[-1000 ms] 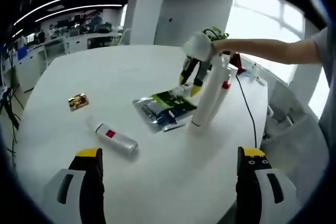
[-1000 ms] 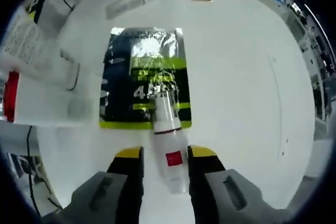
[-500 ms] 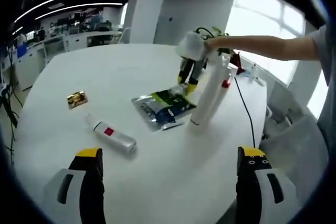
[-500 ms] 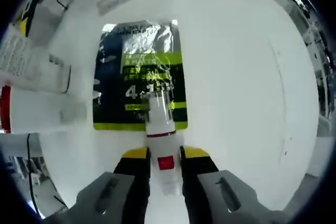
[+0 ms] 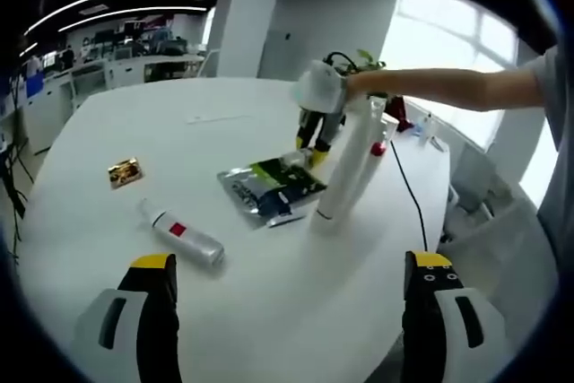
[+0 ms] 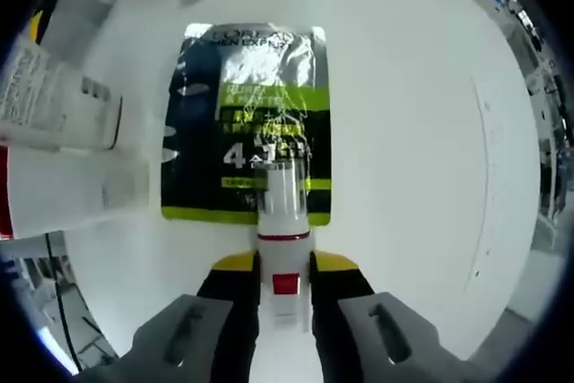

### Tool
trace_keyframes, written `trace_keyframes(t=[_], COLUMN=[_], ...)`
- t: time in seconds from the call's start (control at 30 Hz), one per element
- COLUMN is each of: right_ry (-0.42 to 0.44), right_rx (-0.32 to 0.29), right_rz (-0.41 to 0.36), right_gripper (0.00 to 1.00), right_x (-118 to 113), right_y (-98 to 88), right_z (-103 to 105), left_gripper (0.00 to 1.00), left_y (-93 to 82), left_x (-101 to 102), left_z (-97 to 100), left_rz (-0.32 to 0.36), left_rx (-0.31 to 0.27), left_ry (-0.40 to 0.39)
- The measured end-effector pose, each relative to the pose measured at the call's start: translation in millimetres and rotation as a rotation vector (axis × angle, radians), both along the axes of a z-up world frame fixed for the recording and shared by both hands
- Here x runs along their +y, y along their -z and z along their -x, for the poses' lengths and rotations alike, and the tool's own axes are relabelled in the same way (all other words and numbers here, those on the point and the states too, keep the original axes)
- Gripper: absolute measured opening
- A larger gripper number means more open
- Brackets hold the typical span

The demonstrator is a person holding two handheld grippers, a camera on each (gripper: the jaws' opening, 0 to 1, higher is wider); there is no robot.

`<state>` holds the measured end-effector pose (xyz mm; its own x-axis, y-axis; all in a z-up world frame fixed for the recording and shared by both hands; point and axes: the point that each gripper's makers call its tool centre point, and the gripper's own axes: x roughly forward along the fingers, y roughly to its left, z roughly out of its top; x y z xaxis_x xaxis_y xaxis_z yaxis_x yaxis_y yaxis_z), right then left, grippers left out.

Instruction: Arrange the skincare products in the storage area until every visible bottle or jar stands upright without overlapping.

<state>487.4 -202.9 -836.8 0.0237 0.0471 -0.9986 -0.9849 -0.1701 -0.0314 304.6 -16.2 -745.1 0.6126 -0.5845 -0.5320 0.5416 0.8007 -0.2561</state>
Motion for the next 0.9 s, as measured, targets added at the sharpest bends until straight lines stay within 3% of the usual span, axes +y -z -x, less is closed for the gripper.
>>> trace_keyframes(t=[0.07, 0.27, 0.5, 0.9], right_ry=[0.018, 0.067, 0.133, 0.355], right_rx=[-0.016, -0.042, -0.128, -0.300], right_rz=[0.011, 0.002, -0.029, -0.254], right_gripper=[0.21, 0.20, 0.19, 0.18], right_x=[1.4, -1.4, -3.1, -15.7], right_y=[-1.3, -2.5, -5.6, -13.0], right_z=[10.6, 6.8, 1.8, -8.0], left_gripper=[0.98, 0.97, 0.96, 0.99], left_y=[0.0, -2.8, -4.8, -11.3], left_x=[-1.4, -4.6, -9.6, -15.6], left_z=[0.4, 0.8, 2.2, 5.3], left_rz=[-0.001, 0.023, 0.034, 0.038], left_rx=[0.000, -0.001, -0.004, -0.019], left_ry=[0.005, 0.005, 0.021, 0.039])
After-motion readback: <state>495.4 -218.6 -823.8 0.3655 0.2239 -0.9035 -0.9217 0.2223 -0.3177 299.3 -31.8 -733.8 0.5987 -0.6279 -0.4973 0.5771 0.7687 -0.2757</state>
